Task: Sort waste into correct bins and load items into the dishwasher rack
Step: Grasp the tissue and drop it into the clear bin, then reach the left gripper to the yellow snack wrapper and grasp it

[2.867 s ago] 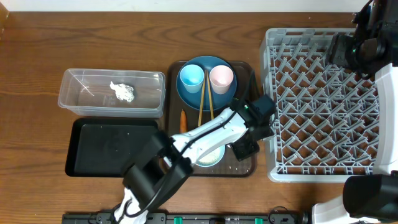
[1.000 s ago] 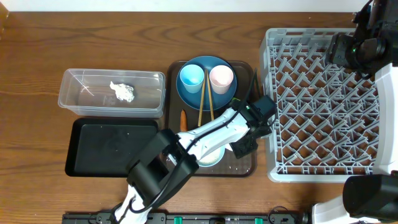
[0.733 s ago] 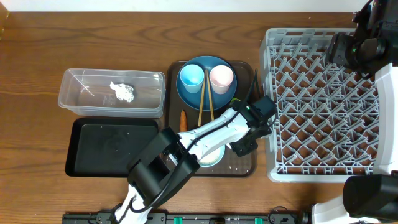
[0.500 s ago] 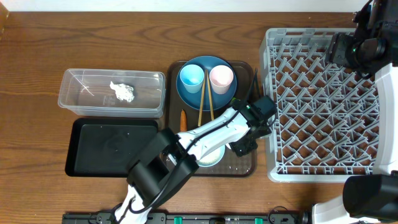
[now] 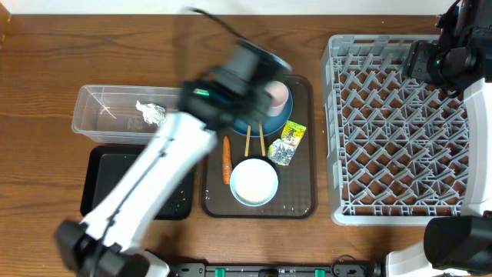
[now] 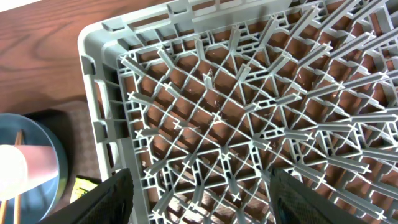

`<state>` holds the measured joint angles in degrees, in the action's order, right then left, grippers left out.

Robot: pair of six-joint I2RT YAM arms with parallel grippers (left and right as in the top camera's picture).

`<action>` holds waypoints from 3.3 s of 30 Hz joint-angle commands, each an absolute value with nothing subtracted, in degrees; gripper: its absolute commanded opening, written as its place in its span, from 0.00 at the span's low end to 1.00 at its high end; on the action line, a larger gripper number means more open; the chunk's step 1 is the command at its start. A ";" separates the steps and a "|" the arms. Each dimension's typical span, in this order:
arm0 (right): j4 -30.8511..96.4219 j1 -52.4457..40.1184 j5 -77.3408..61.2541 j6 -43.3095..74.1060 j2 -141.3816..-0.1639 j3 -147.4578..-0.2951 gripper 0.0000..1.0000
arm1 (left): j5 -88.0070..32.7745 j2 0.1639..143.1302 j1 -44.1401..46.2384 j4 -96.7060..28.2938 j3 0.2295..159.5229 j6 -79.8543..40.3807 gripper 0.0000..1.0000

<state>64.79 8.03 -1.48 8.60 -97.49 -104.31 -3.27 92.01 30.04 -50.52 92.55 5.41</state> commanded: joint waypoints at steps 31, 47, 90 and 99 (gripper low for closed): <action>64.55 8.23 -1.52 9.39 -97.41 -105.27 0.70 | 0.32 100.31 -15.20 -49.93 84.79 -6.94 0.50; 64.38 8.23 -1.54 9.39 -97.41 -105.27 0.70 | -7.55 89.25 -5.67 -49.17 88.42 -8.12 0.52; 64.29 8.23 -1.54 9.39 -97.41 -105.27 0.70 | -5.96 108.38 43.48 -50.63 88.27 -4.75 0.50; 64.55 8.23 -1.54 9.39 -97.41 -105.27 0.71 | -0.93 112.46 43.48 -50.41 88.20 -4.78 0.51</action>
